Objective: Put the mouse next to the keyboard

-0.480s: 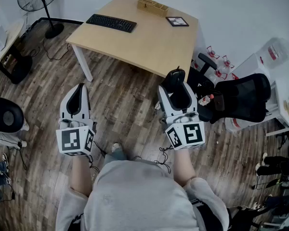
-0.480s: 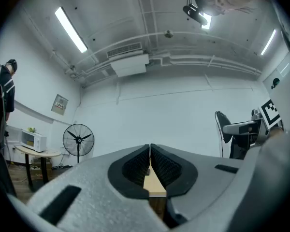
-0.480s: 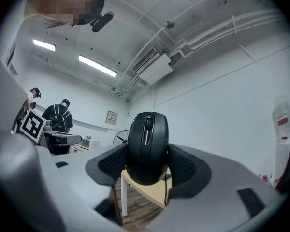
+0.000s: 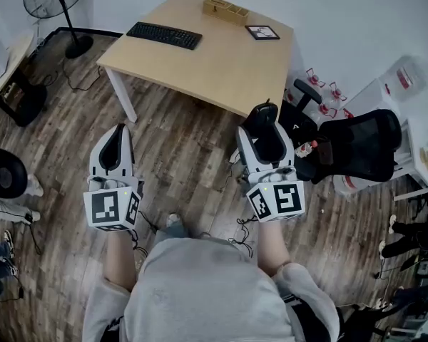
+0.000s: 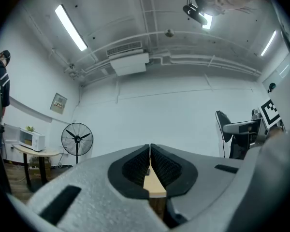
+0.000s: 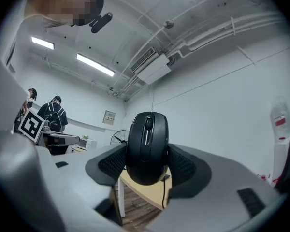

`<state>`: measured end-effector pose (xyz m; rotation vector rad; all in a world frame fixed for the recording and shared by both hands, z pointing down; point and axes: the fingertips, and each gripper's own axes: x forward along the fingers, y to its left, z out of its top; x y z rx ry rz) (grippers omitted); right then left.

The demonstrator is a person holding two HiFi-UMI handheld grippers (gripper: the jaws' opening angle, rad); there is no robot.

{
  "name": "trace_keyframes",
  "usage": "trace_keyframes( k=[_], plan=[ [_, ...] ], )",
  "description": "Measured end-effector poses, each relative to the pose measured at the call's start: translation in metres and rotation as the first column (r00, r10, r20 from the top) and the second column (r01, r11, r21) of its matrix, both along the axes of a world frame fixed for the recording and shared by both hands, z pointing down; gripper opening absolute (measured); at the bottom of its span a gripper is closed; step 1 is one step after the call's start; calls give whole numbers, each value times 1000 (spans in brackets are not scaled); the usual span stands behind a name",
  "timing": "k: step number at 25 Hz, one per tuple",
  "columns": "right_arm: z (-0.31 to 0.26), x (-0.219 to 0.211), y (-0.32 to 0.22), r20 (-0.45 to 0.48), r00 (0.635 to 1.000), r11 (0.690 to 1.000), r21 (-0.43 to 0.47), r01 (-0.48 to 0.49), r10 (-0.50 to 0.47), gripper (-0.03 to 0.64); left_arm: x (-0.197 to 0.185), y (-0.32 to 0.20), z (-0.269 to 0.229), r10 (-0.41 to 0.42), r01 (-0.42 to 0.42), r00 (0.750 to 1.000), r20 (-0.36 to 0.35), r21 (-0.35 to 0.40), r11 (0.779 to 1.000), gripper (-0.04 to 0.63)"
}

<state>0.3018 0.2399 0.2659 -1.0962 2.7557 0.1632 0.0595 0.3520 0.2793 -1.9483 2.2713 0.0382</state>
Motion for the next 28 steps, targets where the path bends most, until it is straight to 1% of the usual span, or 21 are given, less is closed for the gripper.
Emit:
trace_keyframes(
  k=[4,9,16,20,28],
  plan=[
    [2,-10,-6,5,1000,1000,-3,-3,3,250,-11,-8,2,8,-8,1000,-1,-1,1000,14],
    [1,-28,-18,44,999,1000,-11,-1,1,250,-32,-23,1,20,-20,1000,0,6,1000,14],
    [5,-60,-37,38,998,999,4,-52,52,250,-73,-42,-1,27,-27,1000,7,34,999,14],
    [3,-77,-45,58,997,999,-2,-52,52,250,-91,-51,-2,40,-40,999,10,41,998,14],
    [5,-107,-68,55,997,999,-4,-45,45,250,-119,-74,5,47,-47,999,-12,42,998,14]
  ],
)
